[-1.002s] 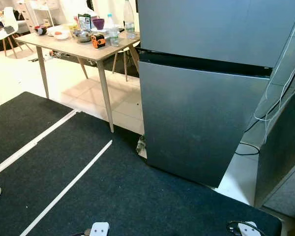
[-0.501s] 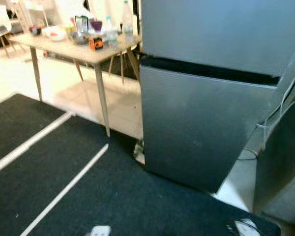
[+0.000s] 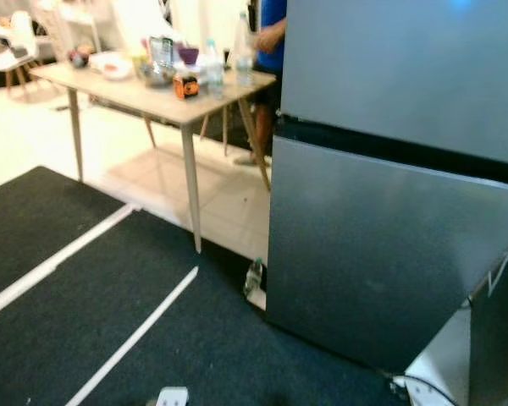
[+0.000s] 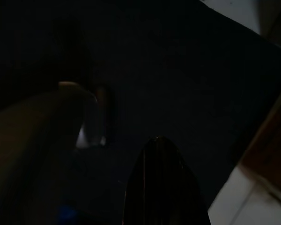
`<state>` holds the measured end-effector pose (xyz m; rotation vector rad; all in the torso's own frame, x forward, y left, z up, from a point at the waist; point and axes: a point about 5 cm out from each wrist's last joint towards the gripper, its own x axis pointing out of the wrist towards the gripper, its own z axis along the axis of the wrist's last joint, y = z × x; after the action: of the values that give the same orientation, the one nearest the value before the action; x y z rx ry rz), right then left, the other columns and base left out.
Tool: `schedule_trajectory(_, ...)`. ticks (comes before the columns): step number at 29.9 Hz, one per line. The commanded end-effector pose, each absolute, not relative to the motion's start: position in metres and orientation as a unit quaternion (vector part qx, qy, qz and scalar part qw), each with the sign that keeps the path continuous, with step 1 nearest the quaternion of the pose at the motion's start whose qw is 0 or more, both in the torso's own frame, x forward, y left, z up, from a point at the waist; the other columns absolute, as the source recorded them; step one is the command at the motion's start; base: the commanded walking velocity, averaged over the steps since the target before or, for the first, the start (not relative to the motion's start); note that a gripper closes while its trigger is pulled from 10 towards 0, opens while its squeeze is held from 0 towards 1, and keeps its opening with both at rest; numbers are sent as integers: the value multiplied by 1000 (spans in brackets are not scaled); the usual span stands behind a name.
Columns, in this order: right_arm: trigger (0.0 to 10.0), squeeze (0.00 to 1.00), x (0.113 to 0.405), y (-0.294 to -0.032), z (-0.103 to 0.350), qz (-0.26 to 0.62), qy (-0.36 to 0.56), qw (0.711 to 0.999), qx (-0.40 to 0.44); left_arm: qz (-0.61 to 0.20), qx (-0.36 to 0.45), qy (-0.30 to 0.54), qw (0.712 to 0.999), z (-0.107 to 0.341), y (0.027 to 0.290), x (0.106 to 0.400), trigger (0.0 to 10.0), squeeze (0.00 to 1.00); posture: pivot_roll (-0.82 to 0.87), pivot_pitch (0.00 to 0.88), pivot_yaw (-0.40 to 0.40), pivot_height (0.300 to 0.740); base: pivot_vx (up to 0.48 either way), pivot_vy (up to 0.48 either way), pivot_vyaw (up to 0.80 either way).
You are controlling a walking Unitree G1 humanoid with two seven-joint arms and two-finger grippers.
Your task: Restocking fridge
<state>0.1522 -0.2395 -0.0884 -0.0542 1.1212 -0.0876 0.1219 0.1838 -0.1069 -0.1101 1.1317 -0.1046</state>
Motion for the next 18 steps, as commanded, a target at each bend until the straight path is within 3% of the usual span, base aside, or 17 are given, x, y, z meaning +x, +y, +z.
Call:
schedule_trajectory(1, 10000, 0, 153, -243, -87, -53, 528, 847, -19, -51, -46, 535, 842, -106, 185, 123, 10000, 0, -25, 0, 25, 740, 428, 0, -775)
schedule_trajectory(12, 10000, 0, 185, -231, -75, -28, 471, 881, 30, -52, -48, 535, 842, -107, 184, 123, 10000, 0, -27, 0, 28, 740, 429, 0, 0)
schedule_trajectory(18, 10000, 0, 226, -223, -52, -12, 388, 916, 99, -42, -35, 535, 843, -106, 186, 124, 10000, 0, -29, 0, 26, 740, 86, 0, 0)
